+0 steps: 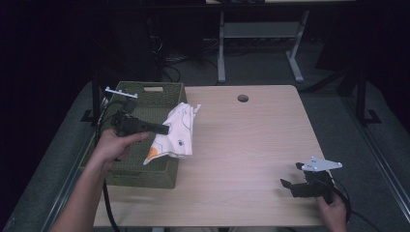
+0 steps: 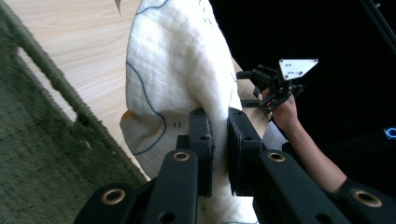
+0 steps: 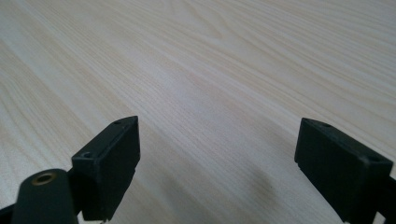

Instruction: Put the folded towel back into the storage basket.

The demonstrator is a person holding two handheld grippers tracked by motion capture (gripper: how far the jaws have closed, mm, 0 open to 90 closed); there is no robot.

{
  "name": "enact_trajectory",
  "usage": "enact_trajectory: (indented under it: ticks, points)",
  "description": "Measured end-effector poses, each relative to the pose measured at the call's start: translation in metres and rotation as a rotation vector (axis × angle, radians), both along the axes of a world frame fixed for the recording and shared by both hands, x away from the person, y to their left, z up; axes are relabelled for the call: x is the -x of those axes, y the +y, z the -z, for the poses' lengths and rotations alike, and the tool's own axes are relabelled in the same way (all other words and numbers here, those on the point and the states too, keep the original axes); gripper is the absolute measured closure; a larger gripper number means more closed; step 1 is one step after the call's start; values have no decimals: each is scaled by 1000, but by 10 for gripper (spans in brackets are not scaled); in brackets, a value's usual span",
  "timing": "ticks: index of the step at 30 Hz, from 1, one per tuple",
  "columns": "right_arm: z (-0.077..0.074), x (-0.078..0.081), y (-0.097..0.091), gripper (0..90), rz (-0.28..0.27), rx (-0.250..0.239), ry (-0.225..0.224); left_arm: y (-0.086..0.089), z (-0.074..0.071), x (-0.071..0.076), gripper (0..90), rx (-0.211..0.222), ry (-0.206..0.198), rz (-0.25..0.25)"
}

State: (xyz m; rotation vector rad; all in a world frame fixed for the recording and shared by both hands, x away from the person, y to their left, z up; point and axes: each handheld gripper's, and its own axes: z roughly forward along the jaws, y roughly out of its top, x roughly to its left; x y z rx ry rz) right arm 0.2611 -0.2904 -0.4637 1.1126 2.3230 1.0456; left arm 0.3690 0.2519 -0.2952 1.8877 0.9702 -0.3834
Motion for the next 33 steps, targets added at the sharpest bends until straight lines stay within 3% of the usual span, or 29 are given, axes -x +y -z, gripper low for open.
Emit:
enact_trajectory:
  ticks: [12, 25, 33]
  points:
    - [2, 0, 2, 139, 9, 5, 11, 24, -4, -3, 829, -3, 3, -31]
    - [4, -3, 2, 139, 20, 4, 18, 56, 6, -10, 829, -2, 19, -94]
    - [4, -4, 1, 139, 22, 3, 22, 70, 14, -14, 829, -42, 26, -128]
